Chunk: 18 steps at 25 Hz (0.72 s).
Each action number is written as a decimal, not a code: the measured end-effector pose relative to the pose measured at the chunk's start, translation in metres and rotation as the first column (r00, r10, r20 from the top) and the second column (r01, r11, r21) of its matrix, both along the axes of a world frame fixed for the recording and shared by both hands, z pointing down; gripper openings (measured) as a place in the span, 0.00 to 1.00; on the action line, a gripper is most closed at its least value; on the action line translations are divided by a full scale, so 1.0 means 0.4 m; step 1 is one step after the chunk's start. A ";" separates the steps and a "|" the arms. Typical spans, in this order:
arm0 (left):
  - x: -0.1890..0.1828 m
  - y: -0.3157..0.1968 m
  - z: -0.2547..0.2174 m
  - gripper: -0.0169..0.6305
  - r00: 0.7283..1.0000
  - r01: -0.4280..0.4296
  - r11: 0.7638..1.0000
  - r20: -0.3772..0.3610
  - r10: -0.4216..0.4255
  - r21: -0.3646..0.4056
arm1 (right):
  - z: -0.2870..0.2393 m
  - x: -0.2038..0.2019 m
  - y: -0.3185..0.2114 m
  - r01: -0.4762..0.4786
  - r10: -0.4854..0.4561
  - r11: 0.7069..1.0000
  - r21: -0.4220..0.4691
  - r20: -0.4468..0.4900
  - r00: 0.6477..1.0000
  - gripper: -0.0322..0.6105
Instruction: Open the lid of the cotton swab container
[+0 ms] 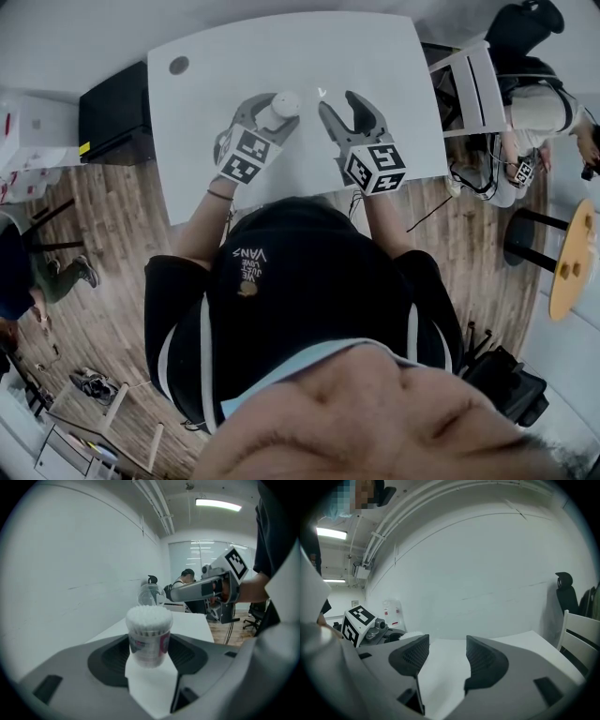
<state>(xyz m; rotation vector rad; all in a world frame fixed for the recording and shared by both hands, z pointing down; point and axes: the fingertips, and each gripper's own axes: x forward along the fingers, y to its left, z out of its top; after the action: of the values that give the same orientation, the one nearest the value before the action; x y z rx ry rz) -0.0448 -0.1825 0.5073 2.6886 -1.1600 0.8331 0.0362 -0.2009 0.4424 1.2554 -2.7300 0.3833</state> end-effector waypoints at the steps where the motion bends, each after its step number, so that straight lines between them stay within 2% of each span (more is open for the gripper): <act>1: -0.001 -0.001 -0.005 0.43 1.000 0.003 1.000 -0.007 -0.003 0.004 | 0.001 0.000 0.001 0.001 -0.001 1.000 0.000 0.000 1.000 0.45; 18: -0.035 -0.032 -0.093 0.43 0.990 0.081 0.994 -0.118 -0.072 0.068 | 0.018 -0.022 -0.002 0.026 -0.026 1.000 -0.008 -0.023 0.999 0.44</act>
<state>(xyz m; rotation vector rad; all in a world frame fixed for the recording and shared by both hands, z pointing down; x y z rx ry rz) -0.0590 -0.1953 0.4703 2.6886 -1.2811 0.6274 0.0275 -0.2017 0.4496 1.2139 -2.7200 0.3733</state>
